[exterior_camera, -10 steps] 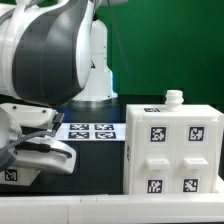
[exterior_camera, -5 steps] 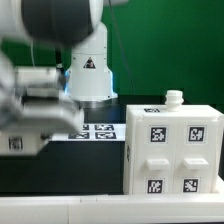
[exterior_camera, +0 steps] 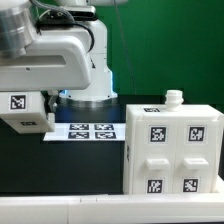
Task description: Assemble cabinet
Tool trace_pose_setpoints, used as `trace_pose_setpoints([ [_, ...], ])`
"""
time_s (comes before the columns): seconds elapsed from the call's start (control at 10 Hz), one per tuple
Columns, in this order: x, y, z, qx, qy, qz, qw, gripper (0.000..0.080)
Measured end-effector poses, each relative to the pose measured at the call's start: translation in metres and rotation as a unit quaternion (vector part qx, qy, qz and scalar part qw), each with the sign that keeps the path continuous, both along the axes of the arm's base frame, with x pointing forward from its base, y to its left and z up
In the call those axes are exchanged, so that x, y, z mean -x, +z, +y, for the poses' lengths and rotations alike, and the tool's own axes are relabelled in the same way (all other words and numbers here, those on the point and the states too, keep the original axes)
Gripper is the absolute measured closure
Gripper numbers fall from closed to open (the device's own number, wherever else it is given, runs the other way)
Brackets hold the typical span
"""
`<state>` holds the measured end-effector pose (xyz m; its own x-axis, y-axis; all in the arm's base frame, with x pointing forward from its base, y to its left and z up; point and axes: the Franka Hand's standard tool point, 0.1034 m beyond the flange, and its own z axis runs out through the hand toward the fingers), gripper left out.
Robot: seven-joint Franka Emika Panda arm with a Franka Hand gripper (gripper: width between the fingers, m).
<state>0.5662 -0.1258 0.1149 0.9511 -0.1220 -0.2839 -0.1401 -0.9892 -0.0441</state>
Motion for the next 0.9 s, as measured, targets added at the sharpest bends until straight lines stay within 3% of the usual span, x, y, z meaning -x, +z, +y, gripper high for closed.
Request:
trace_pose_setpoints([
  [0.2, 0.018, 0.005, 0.011, 0.029, 0.014, -0.121, 0.992, 0.0239],
  [0.3, 0.023, 0.000, 0.007, 0.040, 0.010, -0.145, 0.989, 0.0239],
  [0.6, 0.020, -0.004, 0.000, 0.076, 0.010, -0.244, 0.967, 0.0239],
  [0.8, 0.030, -0.017, 0.006, 0.085, 0.009, -0.281, 0.956, 0.0239],
  [0.9, 0.034, -0.023, 0.014, 0.069, 0.005, -0.262, 0.963, 0.0239],
])
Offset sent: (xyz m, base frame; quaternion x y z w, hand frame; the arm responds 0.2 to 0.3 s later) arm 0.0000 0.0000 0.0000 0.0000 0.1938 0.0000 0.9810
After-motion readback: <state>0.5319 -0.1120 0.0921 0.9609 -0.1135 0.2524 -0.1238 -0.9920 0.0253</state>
